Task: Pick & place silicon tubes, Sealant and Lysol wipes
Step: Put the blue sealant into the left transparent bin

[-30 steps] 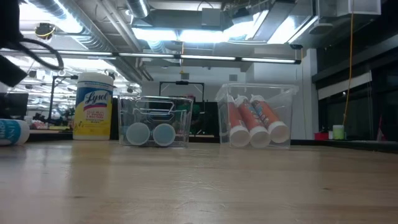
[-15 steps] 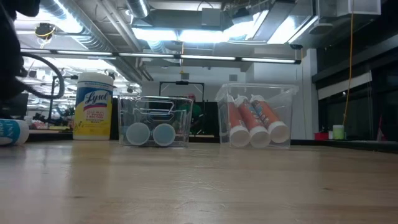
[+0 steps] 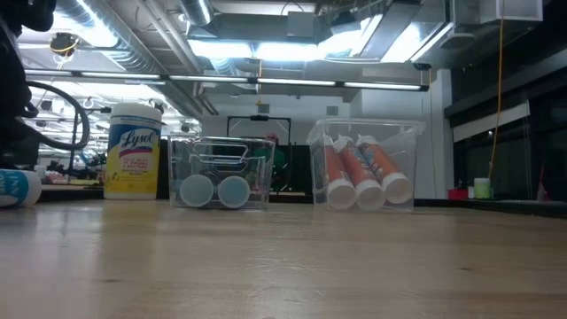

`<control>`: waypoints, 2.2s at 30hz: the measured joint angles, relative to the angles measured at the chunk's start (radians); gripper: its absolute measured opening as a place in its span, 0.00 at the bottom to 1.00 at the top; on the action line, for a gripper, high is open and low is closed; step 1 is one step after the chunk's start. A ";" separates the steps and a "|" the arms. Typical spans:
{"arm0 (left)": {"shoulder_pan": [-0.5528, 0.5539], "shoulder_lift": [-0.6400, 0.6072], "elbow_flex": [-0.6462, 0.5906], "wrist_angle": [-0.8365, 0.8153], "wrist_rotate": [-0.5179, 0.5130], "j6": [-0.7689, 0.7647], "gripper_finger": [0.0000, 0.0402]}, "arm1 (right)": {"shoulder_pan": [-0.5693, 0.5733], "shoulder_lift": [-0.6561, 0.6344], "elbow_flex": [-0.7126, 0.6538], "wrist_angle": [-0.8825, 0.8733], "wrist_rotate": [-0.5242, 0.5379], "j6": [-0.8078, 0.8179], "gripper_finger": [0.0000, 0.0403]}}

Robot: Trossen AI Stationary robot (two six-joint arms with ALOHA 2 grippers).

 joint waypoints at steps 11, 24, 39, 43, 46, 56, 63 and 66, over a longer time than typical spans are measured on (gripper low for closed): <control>-0.005 -0.037 0.004 0.042 0.003 -0.028 0.60 | 0.000 0.000 0.000 0.000 0.001 -0.005 0.03; -0.006 -0.040 0.090 0.083 -0.018 0.002 0.57 | 0.000 0.000 0.000 0.000 0.001 -0.008 0.03; 0.060 -0.046 0.193 0.310 -0.127 0.213 0.57 | 0.000 0.000 0.000 0.000 0.001 0.000 0.03; 0.087 -0.046 0.192 0.322 -0.120 0.314 0.58 | 0.000 0.000 0.000 0.000 0.001 0.000 0.03; 0.113 -0.046 0.192 0.322 -0.148 0.396 0.58 | 0.000 0.000 0.000 0.000 0.001 0.001 0.03; 0.229 -0.041 0.151 0.357 -0.216 0.561 0.61 | 0.000 0.000 0.000 0.000 -0.010 0.049 0.03; 0.265 -0.042 0.149 0.376 -0.212 0.589 0.62 | 0.000 0.000 0.000 0.000 -0.015 0.049 0.03; 0.270 -0.042 0.149 0.378 -0.209 0.589 0.60 | 0.000 0.000 0.000 0.001 -0.015 0.048 0.03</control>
